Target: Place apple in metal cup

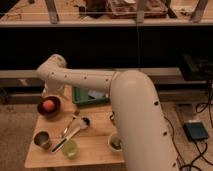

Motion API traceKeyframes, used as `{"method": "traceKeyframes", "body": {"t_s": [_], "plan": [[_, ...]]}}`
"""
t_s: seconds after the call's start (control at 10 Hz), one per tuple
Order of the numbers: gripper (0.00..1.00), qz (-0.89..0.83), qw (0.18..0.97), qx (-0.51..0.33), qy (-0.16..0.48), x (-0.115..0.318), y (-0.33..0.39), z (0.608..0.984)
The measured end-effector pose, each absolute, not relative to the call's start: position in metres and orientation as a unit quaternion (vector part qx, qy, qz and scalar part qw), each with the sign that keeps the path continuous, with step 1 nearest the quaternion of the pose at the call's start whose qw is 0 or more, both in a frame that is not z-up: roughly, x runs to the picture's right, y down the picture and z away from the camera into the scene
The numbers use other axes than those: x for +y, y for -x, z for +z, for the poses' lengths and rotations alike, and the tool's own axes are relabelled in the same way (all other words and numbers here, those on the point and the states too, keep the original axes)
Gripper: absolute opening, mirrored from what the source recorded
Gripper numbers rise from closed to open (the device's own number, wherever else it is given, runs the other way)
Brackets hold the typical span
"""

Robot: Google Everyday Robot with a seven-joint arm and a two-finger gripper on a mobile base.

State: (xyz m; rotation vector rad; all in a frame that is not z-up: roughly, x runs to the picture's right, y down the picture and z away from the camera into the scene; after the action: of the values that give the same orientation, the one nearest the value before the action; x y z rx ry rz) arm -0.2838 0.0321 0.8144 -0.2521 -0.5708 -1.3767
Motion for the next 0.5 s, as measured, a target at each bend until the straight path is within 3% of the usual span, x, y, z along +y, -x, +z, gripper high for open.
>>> {"method": "traceKeyframes", "body": {"t_s": [0.5], "plan": [[0.8, -0.655, 0.7, -0.259, 0.117, 0.04, 0.31, 0.826]]}}
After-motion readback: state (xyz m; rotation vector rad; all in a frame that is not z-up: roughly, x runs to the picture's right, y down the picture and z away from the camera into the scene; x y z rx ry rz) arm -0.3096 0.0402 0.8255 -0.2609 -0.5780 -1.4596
